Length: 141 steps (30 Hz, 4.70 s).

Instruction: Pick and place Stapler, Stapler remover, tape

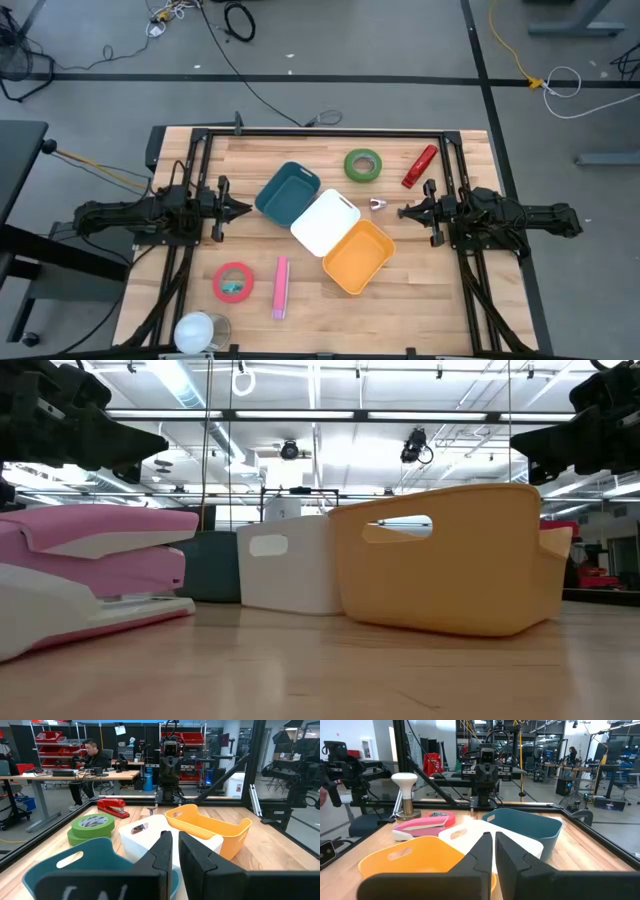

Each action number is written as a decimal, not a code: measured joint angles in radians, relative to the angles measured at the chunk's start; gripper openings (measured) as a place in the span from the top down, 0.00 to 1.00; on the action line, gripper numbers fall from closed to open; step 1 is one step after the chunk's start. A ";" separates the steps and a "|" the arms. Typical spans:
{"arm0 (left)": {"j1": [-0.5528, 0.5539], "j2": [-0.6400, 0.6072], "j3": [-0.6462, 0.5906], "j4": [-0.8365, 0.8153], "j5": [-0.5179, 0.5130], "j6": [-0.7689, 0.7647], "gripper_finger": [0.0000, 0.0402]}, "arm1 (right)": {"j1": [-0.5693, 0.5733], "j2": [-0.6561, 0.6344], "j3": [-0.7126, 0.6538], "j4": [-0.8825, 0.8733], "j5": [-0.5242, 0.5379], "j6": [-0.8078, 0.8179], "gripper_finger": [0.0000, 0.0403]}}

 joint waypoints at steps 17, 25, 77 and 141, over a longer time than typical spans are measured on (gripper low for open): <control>0.000 0.000 0.000 0.000 0.000 0.000 0.91 | 0.000 0.000 0.000 0.000 0.000 0.000 0.94; 0.000 0.000 0.000 0.000 0.000 0.000 0.91 | 0.000 0.000 0.000 0.000 0.000 0.000 0.94; 0.000 0.000 0.000 0.000 0.000 0.000 0.91 | 0.000 0.000 0.000 0.001 0.000 0.000 0.94; 0.000 0.000 0.000 0.000 0.000 0.000 0.91 | 0.000 0.226 0.613 0.124 0.213 0.079 0.94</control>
